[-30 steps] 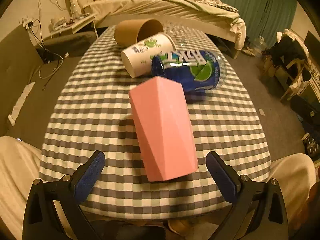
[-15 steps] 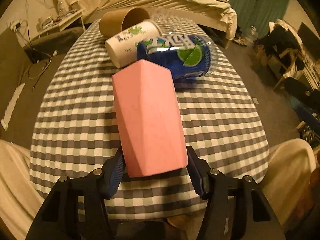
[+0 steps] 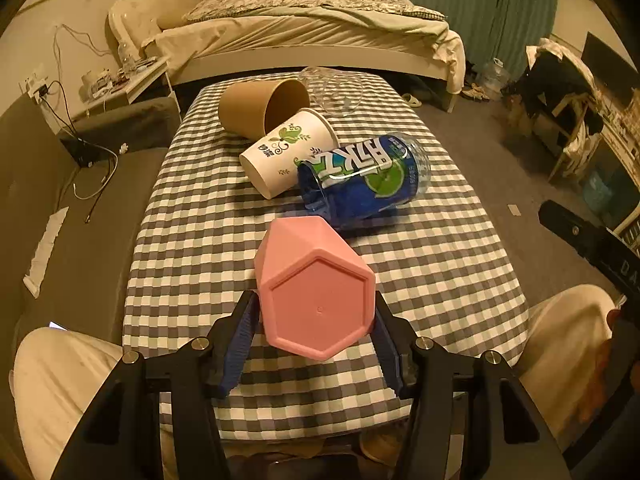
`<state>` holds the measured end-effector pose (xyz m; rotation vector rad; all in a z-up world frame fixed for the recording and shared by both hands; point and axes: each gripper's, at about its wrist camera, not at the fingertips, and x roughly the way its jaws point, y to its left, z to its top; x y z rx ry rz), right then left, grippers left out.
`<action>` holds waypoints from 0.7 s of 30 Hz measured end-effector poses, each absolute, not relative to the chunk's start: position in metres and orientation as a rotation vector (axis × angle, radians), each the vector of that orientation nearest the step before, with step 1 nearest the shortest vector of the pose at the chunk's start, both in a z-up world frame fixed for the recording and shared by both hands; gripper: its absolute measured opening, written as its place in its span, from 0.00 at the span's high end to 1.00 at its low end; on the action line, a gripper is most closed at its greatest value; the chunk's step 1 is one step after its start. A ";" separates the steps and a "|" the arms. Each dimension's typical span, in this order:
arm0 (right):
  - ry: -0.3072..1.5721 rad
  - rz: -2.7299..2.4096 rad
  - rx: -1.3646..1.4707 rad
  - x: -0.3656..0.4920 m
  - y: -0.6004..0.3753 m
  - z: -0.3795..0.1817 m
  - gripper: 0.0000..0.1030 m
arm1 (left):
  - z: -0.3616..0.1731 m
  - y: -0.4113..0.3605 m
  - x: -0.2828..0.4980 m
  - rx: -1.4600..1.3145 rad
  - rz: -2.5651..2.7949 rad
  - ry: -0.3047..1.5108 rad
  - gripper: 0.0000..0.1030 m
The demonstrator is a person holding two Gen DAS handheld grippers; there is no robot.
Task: Flip cup upside down
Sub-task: 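Rotate the pink cup in the left gripper so its base faces up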
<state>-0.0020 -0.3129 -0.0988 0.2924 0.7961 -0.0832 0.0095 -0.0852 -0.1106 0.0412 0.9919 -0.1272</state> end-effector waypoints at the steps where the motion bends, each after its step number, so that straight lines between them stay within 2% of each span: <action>1: 0.795 -0.084 0.293 -0.003 -0.313 -0.099 0.13 | -0.109 -0.085 0.010 0.045 -0.126 0.989 0.46; 21: 0.808 -0.088 0.292 -0.002 -0.315 -0.100 0.13 | -0.086 -0.080 0.032 0.003 -0.140 0.914 0.46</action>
